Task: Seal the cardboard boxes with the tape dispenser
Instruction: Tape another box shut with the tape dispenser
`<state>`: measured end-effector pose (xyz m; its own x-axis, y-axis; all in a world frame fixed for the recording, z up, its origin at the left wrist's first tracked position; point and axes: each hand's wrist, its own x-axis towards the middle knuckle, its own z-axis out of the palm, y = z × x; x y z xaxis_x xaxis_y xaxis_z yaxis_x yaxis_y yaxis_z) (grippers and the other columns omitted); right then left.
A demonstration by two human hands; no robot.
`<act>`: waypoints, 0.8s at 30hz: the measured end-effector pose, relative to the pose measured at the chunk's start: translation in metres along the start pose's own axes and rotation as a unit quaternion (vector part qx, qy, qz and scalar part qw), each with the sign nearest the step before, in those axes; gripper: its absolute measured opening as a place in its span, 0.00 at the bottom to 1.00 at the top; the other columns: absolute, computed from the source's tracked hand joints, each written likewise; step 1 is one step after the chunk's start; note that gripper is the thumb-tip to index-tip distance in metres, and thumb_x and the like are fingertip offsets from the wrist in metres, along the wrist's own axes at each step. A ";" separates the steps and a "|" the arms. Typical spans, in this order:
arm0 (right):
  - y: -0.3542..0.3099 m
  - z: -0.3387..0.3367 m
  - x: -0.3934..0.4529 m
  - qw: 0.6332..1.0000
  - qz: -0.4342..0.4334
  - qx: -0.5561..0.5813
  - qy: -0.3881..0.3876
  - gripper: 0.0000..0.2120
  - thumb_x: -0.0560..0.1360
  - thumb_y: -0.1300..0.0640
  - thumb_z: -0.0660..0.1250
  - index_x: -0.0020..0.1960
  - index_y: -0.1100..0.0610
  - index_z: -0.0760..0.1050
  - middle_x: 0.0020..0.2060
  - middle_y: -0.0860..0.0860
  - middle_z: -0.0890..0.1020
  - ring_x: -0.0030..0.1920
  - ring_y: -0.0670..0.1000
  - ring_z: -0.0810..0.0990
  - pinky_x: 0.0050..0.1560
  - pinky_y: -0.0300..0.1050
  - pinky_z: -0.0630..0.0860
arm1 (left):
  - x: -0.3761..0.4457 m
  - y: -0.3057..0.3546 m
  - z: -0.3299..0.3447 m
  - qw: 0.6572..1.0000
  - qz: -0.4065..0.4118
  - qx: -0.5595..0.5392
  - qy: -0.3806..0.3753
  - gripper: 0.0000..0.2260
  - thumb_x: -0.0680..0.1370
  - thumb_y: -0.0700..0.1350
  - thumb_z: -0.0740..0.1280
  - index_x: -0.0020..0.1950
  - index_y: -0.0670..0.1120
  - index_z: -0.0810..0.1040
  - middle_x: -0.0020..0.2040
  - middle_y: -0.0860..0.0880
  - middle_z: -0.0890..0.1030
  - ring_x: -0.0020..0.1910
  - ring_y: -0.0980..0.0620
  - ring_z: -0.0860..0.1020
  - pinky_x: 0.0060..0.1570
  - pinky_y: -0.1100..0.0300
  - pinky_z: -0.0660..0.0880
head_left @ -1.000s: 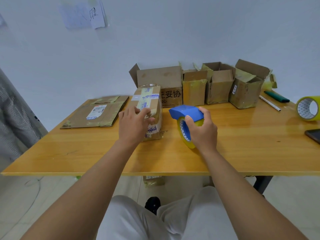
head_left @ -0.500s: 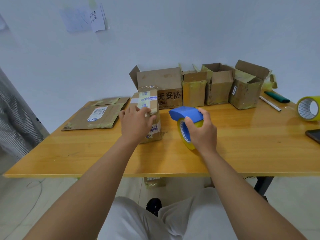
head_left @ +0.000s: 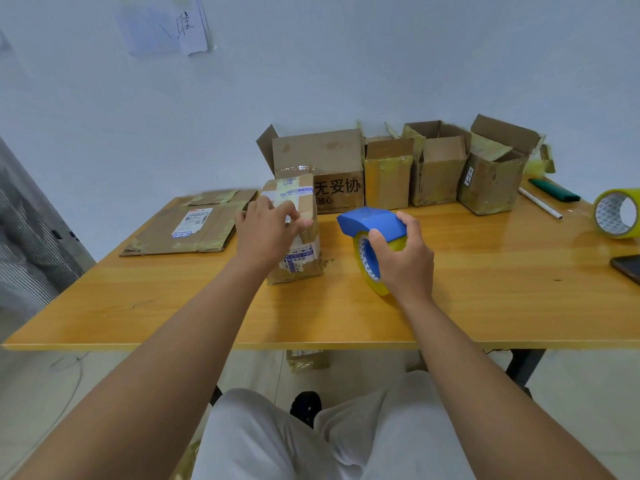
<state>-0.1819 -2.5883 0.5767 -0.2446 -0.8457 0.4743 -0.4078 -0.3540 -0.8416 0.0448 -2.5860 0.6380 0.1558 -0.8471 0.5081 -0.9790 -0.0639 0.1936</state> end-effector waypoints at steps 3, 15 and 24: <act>0.000 0.000 0.000 1.000 -0.003 0.001 0.001 0.30 0.71 0.37 0.63 0.69 0.49 0.70 0.48 0.47 0.78 0.46 0.52 0.79 0.40 0.48 0.77 | -0.005 -0.002 0.004 0.998 0.033 0.022 0.042 0.18 0.76 0.66 0.62 0.54 0.54 0.79 0.48 0.51 0.69 0.53 0.47 0.70 0.51 0.54 0.56; 0.000 0.000 0.000 1.000 0.000 -0.003 0.002 0.29 0.71 0.36 0.63 0.69 0.48 0.69 0.46 0.47 0.77 0.45 0.51 0.79 0.40 0.51 0.79 | -0.009 0.001 -0.001 0.990 0.095 0.088 0.058 0.22 0.76 0.64 0.65 0.57 0.48 0.79 0.47 0.45 0.74 0.47 0.46 0.71 0.46 0.54 0.64; -0.002 -0.001 -0.001 1.000 -0.006 0.001 0.003 0.32 0.69 0.33 0.60 0.68 0.48 0.70 0.46 0.46 0.77 0.45 0.52 0.79 0.40 0.49 0.78 | -0.002 -0.019 -0.021 0.995 0.088 -0.055 -0.001 0.14 0.81 0.54 0.63 0.56 0.46 0.83 0.46 0.51 0.75 0.47 0.49 0.73 0.42 0.56 0.69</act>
<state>-0.1821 -2.5861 0.5779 -0.2454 -0.8390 0.4856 -0.4097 -0.3643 -0.8363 0.0657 -2.5718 0.6508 -0.0166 -0.8411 0.5407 -0.9708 0.1430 0.1927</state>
